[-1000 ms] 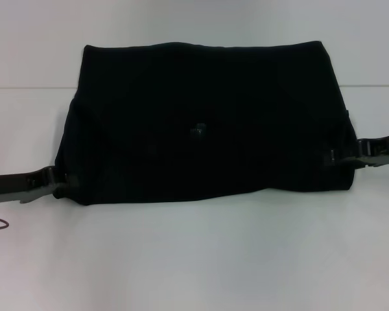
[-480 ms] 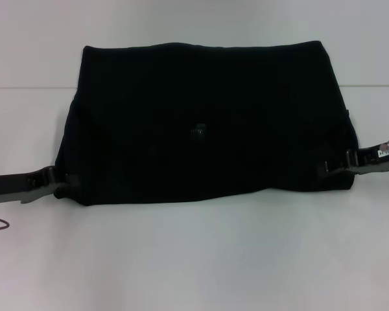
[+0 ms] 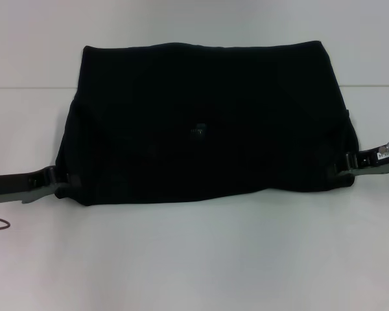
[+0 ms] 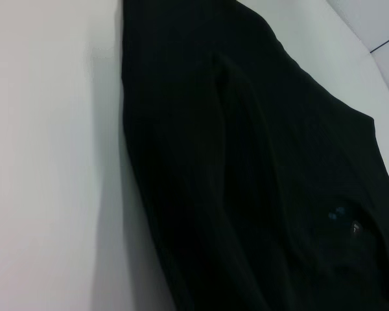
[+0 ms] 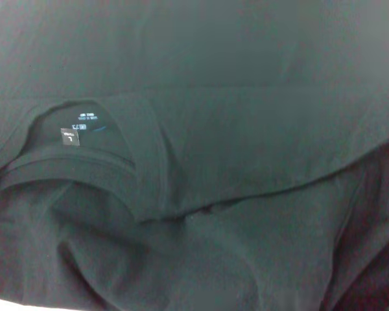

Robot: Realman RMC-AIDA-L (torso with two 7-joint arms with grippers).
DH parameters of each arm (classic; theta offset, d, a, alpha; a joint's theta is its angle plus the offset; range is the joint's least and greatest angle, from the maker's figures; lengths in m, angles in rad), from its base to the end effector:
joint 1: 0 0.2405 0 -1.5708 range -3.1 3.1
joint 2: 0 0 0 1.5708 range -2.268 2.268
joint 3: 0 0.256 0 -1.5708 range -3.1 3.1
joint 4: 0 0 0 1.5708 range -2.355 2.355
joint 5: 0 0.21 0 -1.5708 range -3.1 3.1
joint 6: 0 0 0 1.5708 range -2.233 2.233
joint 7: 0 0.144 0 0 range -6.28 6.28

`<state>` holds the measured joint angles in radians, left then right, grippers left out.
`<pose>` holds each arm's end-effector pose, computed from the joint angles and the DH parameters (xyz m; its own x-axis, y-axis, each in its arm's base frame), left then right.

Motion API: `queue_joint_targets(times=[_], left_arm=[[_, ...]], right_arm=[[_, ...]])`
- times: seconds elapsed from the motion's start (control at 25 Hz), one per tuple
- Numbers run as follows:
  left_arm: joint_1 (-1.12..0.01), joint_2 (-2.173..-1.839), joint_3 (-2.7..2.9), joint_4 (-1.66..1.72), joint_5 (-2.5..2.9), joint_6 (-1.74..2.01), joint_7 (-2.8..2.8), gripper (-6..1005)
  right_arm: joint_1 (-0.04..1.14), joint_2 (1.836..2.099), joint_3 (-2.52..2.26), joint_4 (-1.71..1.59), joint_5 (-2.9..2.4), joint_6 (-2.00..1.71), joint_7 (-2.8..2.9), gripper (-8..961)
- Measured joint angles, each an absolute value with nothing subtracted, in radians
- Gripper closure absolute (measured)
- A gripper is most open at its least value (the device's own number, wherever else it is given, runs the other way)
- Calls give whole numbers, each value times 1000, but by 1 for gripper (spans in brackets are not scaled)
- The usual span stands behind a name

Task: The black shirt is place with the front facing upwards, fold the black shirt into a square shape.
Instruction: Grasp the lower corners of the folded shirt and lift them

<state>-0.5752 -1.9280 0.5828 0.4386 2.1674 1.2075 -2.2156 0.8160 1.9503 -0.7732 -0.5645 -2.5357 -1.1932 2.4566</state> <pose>-0.3415 0.3600 0.0329 0.0801 0.8394 0.5375 0.9963 -0.0837 -0.0177 0.2729 0.4185 0.0238 0.3556 -0.9003 -0.2509 -0.9046 -0.2640 -0.3348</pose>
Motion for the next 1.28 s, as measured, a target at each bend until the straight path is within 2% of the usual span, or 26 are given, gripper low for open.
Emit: queue_joint_targets(times=[0.28, 0.56, 0.8, 0.96, 1.28], left_arm=[[-574, -1924, 583, 439, 2167, 1237, -2218, 979], [-563, -1897, 581, 453, 2178, 1417, -2216, 970], [-515, -1870, 573, 502, 2203, 1601, -2210, 963], [-500, -1860, 568, 508, 2224, 1705, -2193, 958], [-508, -1861, 575, 509, 2344, 1852, -2153, 949]], right_arm=[[814, 1940, -773, -569, -2536, -1222, 2446, 938], [769, 1887, -760, -639, -2532, -1435, 2337, 941], [704, 1852, -758, -688, -2535, -1595, 2251, 940], [676, 1843, -760, -689, -2537, -1692, 2175, 940], [643, 1845, -755, -689, -2630, -1848, 2046, 941]])
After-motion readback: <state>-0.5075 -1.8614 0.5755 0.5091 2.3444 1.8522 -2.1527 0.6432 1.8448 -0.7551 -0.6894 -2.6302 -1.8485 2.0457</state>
